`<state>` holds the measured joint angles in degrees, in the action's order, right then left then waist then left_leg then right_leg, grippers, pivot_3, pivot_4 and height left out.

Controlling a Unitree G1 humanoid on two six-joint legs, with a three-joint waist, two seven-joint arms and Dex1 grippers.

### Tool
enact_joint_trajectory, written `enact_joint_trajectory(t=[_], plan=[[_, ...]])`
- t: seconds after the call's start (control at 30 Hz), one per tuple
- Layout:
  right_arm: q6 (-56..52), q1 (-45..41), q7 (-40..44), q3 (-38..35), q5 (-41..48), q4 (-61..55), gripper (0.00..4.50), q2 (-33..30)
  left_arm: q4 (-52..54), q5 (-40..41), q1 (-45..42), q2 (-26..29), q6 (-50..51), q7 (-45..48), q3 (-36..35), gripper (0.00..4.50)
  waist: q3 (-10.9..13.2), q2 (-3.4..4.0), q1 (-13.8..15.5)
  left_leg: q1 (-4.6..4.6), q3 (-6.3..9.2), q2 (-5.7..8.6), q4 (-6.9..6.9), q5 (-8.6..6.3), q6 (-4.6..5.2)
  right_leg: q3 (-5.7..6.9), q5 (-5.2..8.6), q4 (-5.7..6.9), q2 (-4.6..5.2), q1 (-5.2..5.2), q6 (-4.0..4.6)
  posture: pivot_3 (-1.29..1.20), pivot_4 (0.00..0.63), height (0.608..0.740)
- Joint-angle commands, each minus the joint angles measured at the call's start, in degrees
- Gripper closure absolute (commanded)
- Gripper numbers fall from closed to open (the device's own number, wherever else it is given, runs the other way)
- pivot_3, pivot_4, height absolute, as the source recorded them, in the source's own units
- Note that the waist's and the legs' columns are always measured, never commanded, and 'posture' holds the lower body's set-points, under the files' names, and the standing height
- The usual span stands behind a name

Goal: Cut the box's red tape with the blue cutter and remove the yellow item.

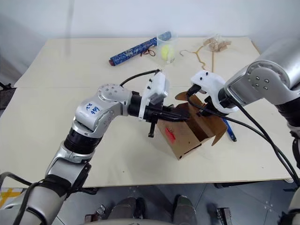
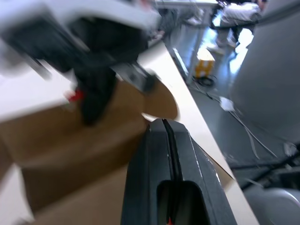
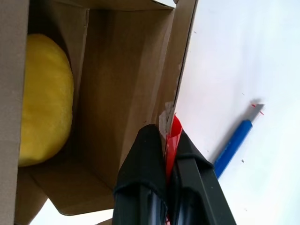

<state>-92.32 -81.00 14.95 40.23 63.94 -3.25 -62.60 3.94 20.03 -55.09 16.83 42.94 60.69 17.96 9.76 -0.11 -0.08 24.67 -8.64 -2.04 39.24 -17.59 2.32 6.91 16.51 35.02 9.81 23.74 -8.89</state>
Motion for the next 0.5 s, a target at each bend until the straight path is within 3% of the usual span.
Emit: enact_joint_trajectory(t=[0.03,0.23,0.5], plan=[[-0.2,-0.3,0.3,-1.4,-1.4,0.0,4.45,-1.6,2.4,0.8,0.7,0.4,0.6,0.3,1.2,4.5,0.0,0.0,0.1,0.0,0.0,0.01,0.0,0.0,0.0,0.0,0.0,-0.01,0.0,0.0,0.0,0.0,0.15,0.74],[-0.2,0.5,1.3,-2.0,-2.7,1.6,4.45,-1.4,-2.7,-3.4,3.2,-1.6,-2.8,-3.1,4.7,4.5,0.0,0.0,0.2,0.01,0.01,0.02,0.03,0.0,0.0,0.0,0.0,0.01,0.01,-0.02,0.0,0.0,0.15,0.74],[-0.2,1.1,3.6,-2.2,-4.5,1.9,4.45,-2.4,-5.7,-8.6,5.8,0.0,-6.5,-5.3,7.4,4.5,0.0,0.0,0.1,-0.01,0.01,0.01,0.04,0.0,0.0,-0.01,0.0,0.02,0.0,-0.02,0.0,0.0,0.15,0.74]])
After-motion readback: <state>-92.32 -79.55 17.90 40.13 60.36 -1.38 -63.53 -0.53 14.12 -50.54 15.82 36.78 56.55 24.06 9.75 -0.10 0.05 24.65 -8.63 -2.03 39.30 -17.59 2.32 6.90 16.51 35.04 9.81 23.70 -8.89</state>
